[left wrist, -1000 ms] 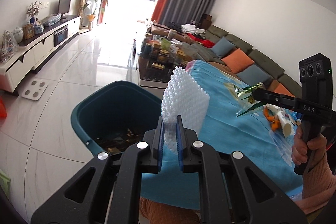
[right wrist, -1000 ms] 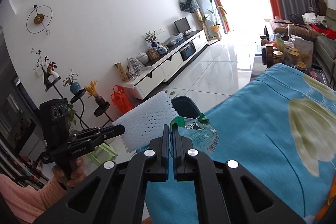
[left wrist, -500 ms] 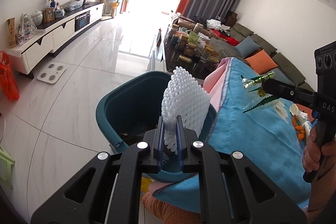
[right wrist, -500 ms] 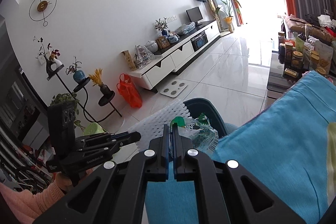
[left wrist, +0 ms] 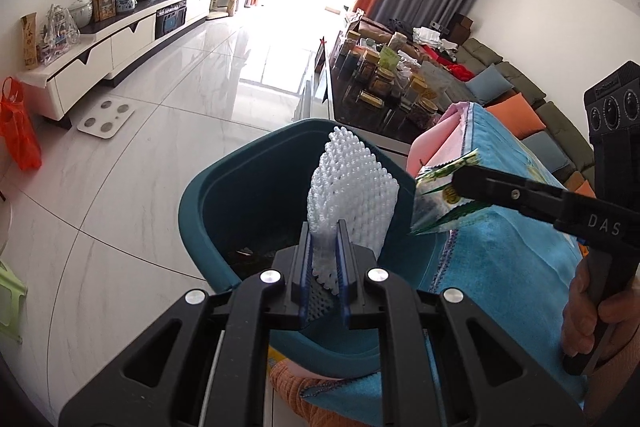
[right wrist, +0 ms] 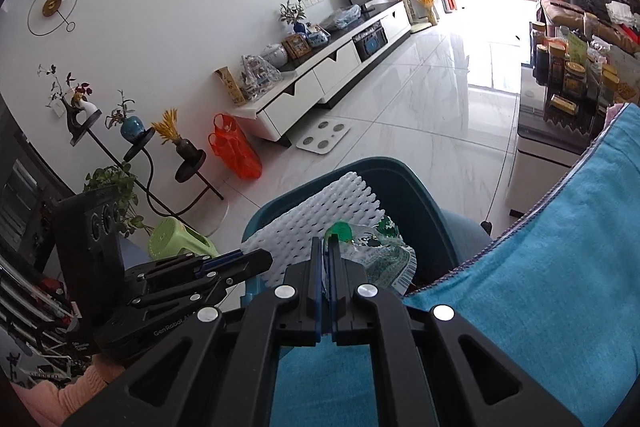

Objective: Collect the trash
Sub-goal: 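Carry foam net and plastic wrapper to the teal bin and open both tools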

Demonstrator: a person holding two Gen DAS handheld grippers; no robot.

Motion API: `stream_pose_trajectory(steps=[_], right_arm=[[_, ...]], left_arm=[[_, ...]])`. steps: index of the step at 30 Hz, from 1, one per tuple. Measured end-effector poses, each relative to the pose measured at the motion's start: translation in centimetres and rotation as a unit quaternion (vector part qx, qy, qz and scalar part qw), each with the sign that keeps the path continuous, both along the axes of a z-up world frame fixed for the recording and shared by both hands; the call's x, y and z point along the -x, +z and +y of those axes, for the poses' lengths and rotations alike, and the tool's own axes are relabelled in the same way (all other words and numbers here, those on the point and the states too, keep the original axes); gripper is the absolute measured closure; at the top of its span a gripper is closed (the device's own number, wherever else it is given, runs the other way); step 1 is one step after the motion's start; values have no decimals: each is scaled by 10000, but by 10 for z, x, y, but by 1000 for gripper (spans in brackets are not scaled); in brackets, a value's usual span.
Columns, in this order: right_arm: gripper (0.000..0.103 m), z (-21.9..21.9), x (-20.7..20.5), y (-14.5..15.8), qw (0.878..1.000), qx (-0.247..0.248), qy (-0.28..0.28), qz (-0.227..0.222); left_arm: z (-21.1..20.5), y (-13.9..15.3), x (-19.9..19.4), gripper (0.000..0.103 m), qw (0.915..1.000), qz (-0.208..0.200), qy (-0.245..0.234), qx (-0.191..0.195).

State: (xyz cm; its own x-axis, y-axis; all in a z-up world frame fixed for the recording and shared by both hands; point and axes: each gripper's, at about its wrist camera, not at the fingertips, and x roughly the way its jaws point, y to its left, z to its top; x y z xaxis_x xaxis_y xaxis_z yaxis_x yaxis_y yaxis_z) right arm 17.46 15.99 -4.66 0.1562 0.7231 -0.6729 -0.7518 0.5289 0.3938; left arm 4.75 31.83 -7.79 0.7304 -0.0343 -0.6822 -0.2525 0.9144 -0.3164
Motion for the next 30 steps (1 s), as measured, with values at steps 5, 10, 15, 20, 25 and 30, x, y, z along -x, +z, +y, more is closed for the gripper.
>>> stream_pose_trajectory(steps=[5,10,15,20,25,30], right_arm=[[97,8,-8,-10,9997,162,-83,148],[83,11,-11,-13,9993,217,-186,254],[83,5,-10,-13,9993,170,-227,249],[75,-13,-6,-8,9995,4,-264,196],[70,-43,11,10,9993,-231,-302,-66],[60,-86,35,31,9971,-464,-390,-463]], left_arm=[[1,-6,-8,90,10000,63,36,21],[2,-14,-20,72,9997,201,133,78],[-2,-16,-26,65,9996,229,131,34],[-10,-2,-16,51,9998,1,107,-163],[-36,30,3,38,9973,-501,-120,-524],[-72,56,19,28,9916,-981,-600,-592]])
